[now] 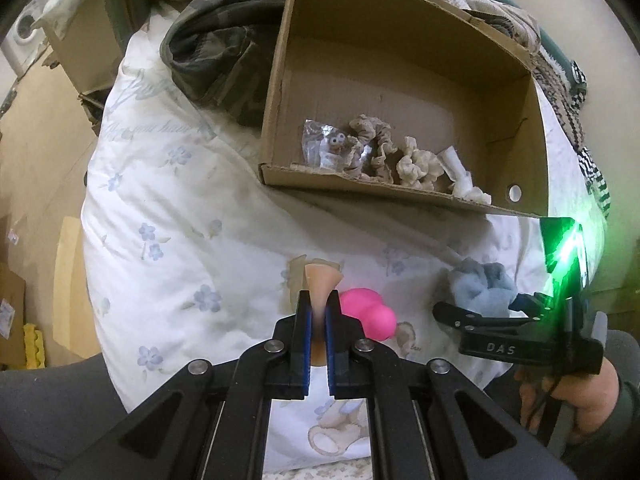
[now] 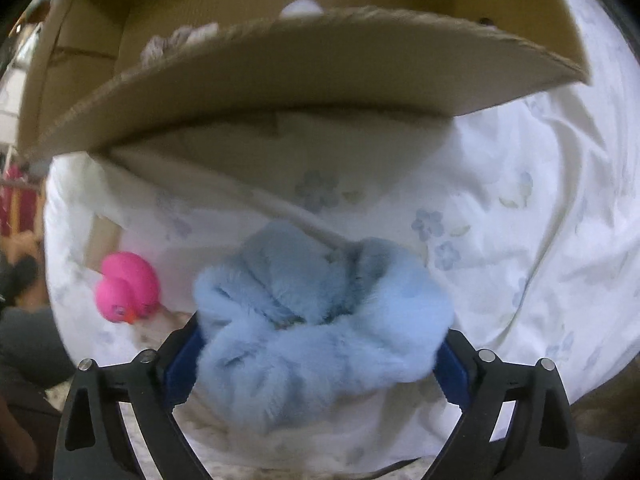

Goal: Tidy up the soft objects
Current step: 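Grasp the beige cardboard tube with the left tool while the right tool grasps the blue fluffy toy, then carry the tube with the left tool while the right tool carries the blue toy over the box, then open the left tool releasing the tube while the right tool releases the blue toy in the box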

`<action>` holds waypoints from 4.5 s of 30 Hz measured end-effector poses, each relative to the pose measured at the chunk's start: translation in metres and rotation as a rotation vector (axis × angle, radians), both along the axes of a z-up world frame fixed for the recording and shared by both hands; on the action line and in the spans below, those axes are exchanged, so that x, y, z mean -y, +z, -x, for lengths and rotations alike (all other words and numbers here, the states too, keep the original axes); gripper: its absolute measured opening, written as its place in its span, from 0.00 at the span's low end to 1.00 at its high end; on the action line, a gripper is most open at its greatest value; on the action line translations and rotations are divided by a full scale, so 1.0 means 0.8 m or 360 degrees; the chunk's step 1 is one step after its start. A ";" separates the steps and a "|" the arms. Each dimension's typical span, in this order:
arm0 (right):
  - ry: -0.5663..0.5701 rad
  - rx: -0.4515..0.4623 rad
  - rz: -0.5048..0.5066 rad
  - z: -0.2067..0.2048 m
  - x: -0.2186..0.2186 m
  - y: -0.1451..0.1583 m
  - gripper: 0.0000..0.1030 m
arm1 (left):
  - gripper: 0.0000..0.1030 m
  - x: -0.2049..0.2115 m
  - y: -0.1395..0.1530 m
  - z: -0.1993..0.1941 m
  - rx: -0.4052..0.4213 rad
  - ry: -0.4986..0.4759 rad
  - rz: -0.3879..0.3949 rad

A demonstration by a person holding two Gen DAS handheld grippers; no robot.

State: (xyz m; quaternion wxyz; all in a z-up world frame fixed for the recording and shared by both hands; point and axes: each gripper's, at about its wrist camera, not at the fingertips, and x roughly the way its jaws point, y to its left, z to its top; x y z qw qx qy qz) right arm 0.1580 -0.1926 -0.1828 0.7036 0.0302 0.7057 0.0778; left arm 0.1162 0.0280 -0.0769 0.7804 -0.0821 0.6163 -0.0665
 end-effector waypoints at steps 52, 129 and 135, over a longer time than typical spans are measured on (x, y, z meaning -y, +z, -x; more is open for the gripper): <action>-0.0019 0.0777 -0.0541 -0.022 0.029 0.206 0.45 | 0.05 0.022 0.113 -0.061 0.0467 0.0034 -0.0120; -0.0075 0.0678 -0.0414 -0.122 0.022 0.132 0.95 | 0.59 0.060 0.019 -0.139 0.0391 -0.0035 -0.0185; -0.0071 0.0688 -0.0409 -0.118 0.021 0.137 0.95 | 0.59 0.054 0.030 -0.134 0.0429 -0.0014 -0.0191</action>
